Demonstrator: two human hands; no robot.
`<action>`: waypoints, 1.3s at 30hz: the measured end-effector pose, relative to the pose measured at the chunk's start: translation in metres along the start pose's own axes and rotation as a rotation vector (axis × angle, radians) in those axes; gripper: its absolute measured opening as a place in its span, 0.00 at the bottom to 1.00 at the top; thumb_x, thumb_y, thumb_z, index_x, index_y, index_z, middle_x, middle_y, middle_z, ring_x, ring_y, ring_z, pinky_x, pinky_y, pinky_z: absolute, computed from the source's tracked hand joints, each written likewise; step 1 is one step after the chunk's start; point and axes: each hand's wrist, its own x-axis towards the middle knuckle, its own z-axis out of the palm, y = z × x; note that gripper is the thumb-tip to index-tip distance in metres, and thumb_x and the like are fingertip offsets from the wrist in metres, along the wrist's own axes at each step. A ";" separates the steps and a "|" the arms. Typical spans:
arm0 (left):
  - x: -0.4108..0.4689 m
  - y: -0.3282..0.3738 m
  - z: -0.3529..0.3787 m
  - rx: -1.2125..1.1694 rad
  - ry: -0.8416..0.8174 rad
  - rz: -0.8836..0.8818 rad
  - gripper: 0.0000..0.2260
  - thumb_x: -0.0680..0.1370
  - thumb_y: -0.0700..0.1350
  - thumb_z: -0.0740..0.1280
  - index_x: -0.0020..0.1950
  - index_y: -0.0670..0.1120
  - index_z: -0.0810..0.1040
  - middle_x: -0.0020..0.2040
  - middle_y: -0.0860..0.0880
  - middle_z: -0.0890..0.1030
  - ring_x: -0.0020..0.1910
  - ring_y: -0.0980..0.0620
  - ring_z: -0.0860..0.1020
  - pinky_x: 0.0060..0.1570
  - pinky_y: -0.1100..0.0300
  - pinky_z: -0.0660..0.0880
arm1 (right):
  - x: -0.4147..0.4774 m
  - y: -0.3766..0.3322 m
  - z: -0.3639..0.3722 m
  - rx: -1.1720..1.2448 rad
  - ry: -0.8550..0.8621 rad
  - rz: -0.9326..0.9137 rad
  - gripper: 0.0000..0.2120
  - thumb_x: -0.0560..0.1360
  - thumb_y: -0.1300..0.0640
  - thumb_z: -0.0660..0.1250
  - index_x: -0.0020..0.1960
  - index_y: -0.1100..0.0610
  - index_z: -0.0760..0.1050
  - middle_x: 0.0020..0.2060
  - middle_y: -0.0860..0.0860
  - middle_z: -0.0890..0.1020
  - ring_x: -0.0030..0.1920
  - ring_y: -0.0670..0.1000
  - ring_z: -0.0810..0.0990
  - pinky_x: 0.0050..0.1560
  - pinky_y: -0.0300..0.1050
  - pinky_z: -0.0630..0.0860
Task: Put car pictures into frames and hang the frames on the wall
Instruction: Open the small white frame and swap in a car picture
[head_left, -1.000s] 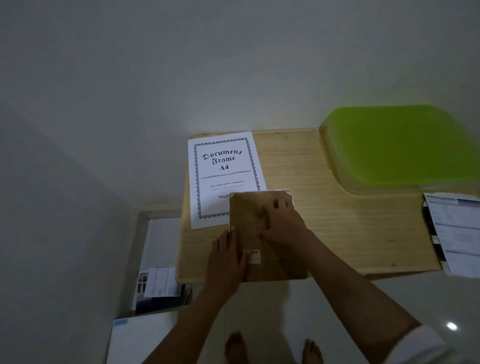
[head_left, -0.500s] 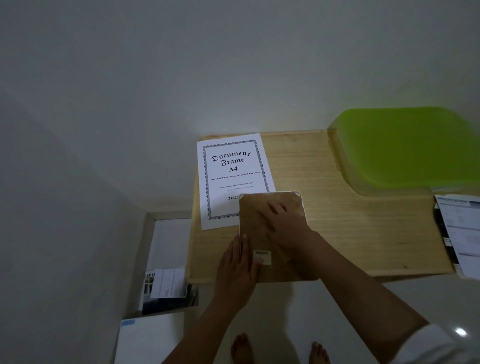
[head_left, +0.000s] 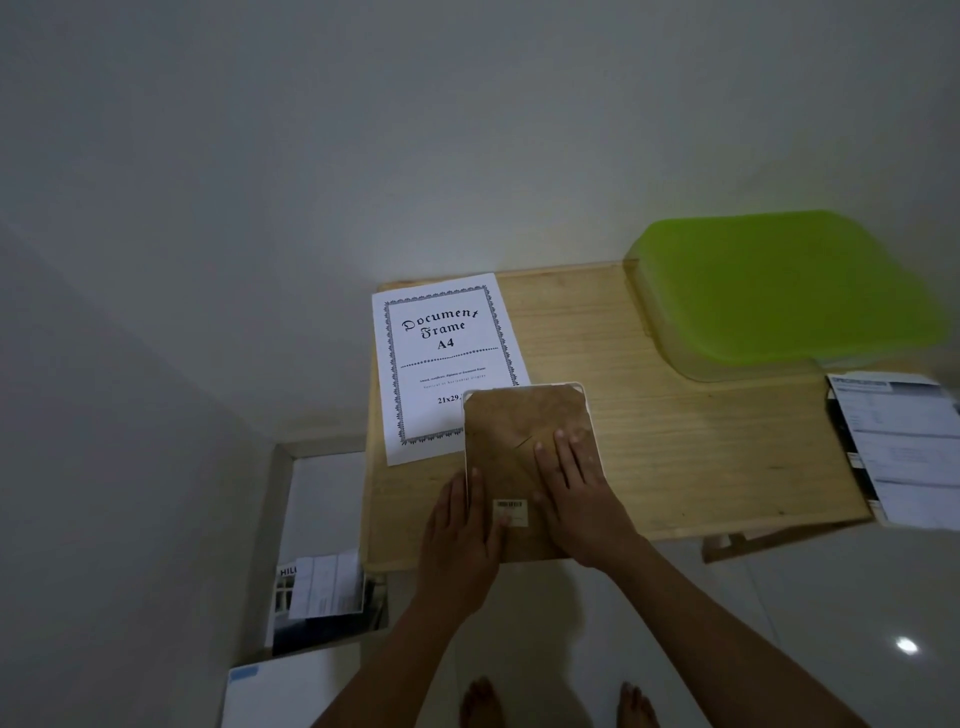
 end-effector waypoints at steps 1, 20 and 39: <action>0.000 0.001 -0.001 0.009 0.013 0.012 0.32 0.77 0.63 0.39 0.75 0.47 0.41 0.77 0.44 0.50 0.76 0.46 0.50 0.73 0.51 0.51 | 0.000 0.000 0.000 -0.002 0.001 0.006 0.29 0.80 0.43 0.38 0.71 0.58 0.61 0.69 0.64 0.68 0.69 0.64 0.67 0.64 0.58 0.67; 0.005 0.027 -0.024 -0.566 0.065 -0.193 0.31 0.77 0.48 0.65 0.75 0.45 0.54 0.72 0.44 0.60 0.69 0.48 0.60 0.67 0.57 0.59 | -0.032 0.009 -0.004 0.662 0.103 0.309 0.33 0.78 0.57 0.61 0.75 0.61 0.48 0.75 0.56 0.54 0.75 0.53 0.52 0.72 0.42 0.50; 0.086 0.170 -0.221 -0.943 0.293 0.101 0.19 0.80 0.49 0.59 0.69 0.45 0.68 0.67 0.46 0.72 0.65 0.48 0.71 0.63 0.57 0.67 | -0.014 -0.006 -0.244 1.270 0.813 -0.141 0.22 0.76 0.66 0.62 0.68 0.53 0.67 0.65 0.51 0.75 0.64 0.46 0.74 0.62 0.38 0.73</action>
